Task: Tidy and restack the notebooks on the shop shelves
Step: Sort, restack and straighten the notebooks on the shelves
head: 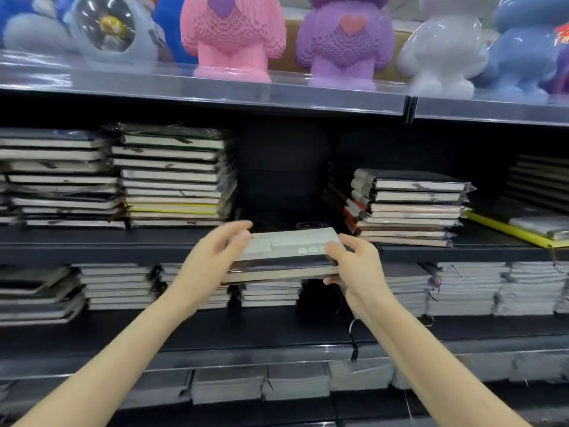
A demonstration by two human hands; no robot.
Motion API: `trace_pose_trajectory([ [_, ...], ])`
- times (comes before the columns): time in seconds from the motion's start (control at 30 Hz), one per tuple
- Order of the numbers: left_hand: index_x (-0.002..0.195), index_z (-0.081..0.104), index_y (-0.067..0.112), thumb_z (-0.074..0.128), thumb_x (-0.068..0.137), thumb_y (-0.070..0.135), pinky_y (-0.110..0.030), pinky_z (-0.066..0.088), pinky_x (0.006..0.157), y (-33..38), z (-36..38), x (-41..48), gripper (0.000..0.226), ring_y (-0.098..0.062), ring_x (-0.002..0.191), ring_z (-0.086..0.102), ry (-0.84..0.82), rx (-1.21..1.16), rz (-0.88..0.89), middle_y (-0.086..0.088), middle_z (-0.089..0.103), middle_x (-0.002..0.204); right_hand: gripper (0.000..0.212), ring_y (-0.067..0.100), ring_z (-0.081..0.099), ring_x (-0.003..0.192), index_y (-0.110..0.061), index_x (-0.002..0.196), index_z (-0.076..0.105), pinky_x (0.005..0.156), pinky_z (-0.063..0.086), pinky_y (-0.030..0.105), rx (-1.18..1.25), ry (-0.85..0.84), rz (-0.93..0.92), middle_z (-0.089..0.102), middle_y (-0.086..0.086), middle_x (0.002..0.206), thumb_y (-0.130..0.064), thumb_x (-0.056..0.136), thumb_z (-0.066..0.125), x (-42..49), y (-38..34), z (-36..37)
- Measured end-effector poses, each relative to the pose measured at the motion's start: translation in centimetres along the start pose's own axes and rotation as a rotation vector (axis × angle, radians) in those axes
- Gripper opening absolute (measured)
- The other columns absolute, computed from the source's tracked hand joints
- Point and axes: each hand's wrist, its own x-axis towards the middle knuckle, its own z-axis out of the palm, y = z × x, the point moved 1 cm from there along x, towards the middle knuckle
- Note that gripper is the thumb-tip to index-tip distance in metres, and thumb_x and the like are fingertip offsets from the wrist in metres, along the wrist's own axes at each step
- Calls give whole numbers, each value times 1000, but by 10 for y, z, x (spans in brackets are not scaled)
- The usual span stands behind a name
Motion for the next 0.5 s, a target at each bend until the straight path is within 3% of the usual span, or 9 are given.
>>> trace_pose_trajectory([
  [0.1, 144, 36, 22, 52, 93, 40, -28, 31, 102, 5, 4, -16, 57, -13, 130, 41, 139, 43, -197, 3, 41, 145, 27, 17, 55, 66, -23, 94, 66, 41, 42, 25, 34, -20, -120, 69, 3, 86, -2, 94, 48, -21, -4, -18],
  [0.17, 146, 31, 20, 57, 91, 39, -34, 37, 101, 10, 12, -31, 64, -19, 120, 51, 146, -40, -309, -1, 45, 142, 30, 20, 61, 73, -27, 98, 67, 50, 47, 29, 28, -38, -181, 72, 6, 94, -3, 94, 49, -33, -4, -31],
  [0.23, 136, 45, 21, 63, 89, 27, -34, 45, 94, 25, 22, -47, 51, -15, 103, 59, 201, -59, -254, -2, 55, 130, 31, 24, 67, 92, -23, 119, 63, 69, 57, 41, 13, -40, -196, 70, 5, 110, -7, 94, 52, -45, -7, -44],
  [0.3, 119, 59, 20, 66, 86, 15, -19, 47, 77, 43, 33, -61, 34, -3, 90, 61, 303, -14, -140, 6, 65, 112, 32, 36, 64, 95, -18, 123, 62, 77, 53, 51, 31, -53, -218, 70, 4, 109, -6, 95, 51, -58, -14, -57],
  [0.4, 89, 67, 25, 70, 81, 9, -8, 46, 67, 74, 44, -73, 18, 7, 74, 62, 398, -66, -21, 26, 66, 74, 29, 37, 64, 95, -18, 115, 66, 69, 55, 47, 60, -71, -258, 73, 2, 100, -4, 95, 50, -69, -34, -80],
  [0.5, 87, 65, 30, 73, 80, 9, -21, 48, 81, 107, 51, -70, 24, 3, 82, 61, 409, -161, 5, 23, 64, 77, 26, 26, 65, 79, -19, 105, 70, 60, 50, 37, 81, -72, -248, 74, 6, 96, -6, 95, 50, -68, -57, -104],
])
